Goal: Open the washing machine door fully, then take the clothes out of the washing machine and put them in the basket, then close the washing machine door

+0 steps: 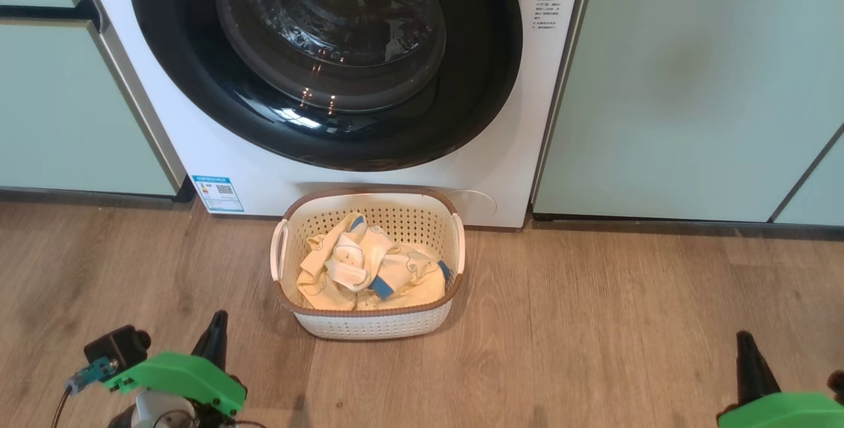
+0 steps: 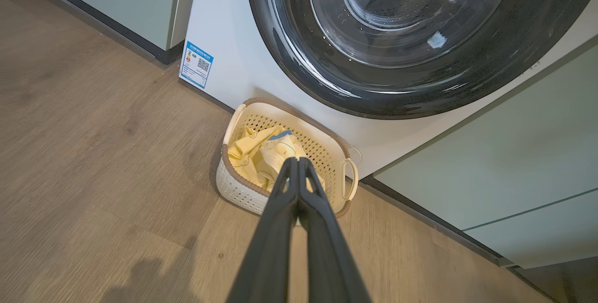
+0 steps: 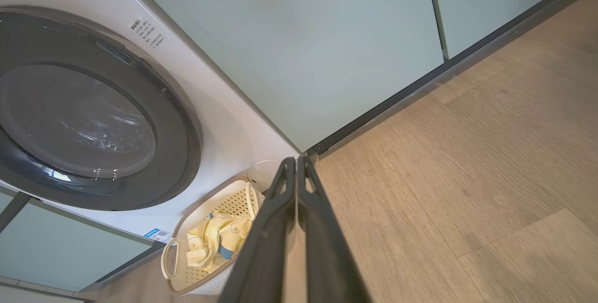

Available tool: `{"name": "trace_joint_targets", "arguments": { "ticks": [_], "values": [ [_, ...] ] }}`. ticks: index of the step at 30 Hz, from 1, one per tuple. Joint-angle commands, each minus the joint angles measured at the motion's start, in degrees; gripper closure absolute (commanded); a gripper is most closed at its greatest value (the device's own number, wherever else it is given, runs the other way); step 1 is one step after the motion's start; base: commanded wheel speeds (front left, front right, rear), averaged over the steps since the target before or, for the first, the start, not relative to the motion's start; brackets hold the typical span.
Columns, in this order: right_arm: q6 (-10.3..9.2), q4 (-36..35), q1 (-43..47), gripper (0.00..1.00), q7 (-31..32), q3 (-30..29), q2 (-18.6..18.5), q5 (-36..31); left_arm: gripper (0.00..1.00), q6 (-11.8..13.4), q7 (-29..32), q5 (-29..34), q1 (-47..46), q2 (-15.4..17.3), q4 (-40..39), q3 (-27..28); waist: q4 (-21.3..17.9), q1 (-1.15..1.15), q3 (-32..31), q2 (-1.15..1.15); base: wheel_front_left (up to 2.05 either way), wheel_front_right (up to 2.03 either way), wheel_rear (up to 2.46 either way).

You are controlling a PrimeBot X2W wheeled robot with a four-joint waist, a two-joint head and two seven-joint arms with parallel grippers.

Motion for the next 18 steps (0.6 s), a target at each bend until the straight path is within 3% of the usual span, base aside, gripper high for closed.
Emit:
{"name": "trace_joint_targets", "arguments": {
  "ticks": [1,18],
  "values": [
    [0.06,-2.4,-3.4,1.00,0.4,-0.2,-0.1,2.0,1.00,0.0,0.4,-1.7,-2.4,0.8,-2.4,1.6,0.1,0.00,0.0,0.00,0.00,0.00,0.00],
    [0.08,-4.0,-3.9,1.00,3.2,-1.1,-0.1,12.4,1.00,0.0,3.3,-11.1,-2.2,-0.5,-5.1,2.6,1.1,0.00,0.3,0.00,0.00,0.00,0.00]
  ]
}}
